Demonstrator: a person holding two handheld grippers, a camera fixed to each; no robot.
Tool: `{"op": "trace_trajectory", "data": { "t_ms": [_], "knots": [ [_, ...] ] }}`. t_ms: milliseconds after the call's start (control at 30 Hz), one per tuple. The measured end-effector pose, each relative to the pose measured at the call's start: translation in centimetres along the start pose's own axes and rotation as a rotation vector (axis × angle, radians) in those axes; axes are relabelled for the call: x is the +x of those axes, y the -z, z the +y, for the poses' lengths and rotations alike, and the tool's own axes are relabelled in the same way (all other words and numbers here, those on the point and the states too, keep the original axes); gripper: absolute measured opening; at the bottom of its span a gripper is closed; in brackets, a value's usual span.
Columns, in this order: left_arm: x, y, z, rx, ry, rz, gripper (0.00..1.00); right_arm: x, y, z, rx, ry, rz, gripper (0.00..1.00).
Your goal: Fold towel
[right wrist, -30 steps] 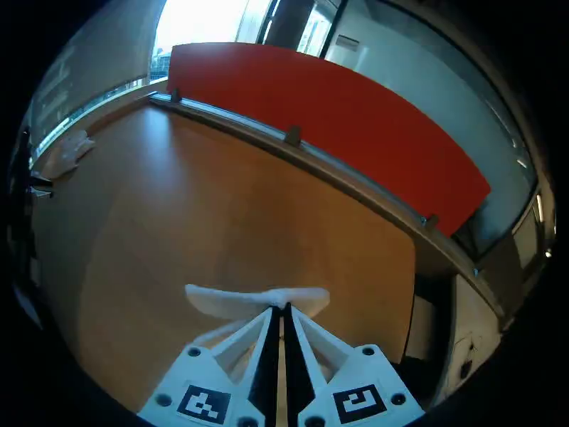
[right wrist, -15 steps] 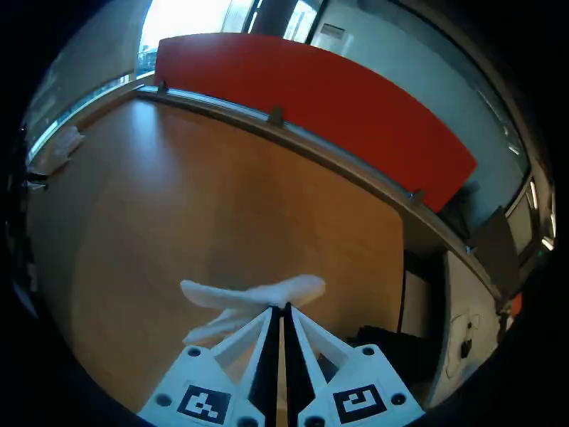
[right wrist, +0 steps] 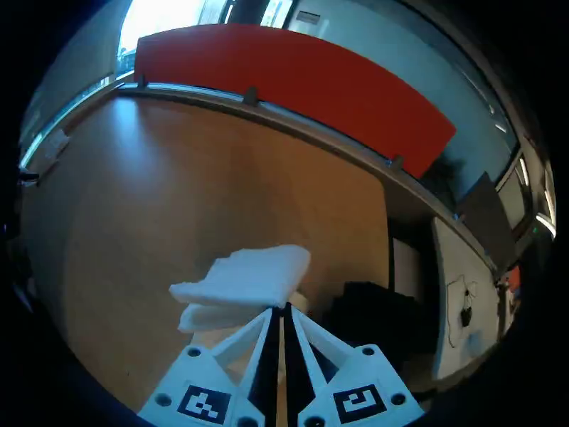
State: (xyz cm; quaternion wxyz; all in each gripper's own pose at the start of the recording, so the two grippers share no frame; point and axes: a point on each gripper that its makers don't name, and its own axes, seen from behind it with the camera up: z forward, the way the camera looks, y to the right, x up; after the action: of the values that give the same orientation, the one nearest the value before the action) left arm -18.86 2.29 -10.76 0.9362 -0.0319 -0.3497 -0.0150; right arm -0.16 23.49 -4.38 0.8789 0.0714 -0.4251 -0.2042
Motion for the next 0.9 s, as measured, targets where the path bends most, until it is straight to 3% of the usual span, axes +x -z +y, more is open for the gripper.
{"op": "trace_trajectory", "data": {
  "t_ms": [900],
  "knots": [
    [-0.2, 0.3, 0.1, 0.015, -0.027, -0.005, 0.92, -11.7, -2.9, 0.0, -0.054, -0.149, -0.218, 0.03]
  ]
}}
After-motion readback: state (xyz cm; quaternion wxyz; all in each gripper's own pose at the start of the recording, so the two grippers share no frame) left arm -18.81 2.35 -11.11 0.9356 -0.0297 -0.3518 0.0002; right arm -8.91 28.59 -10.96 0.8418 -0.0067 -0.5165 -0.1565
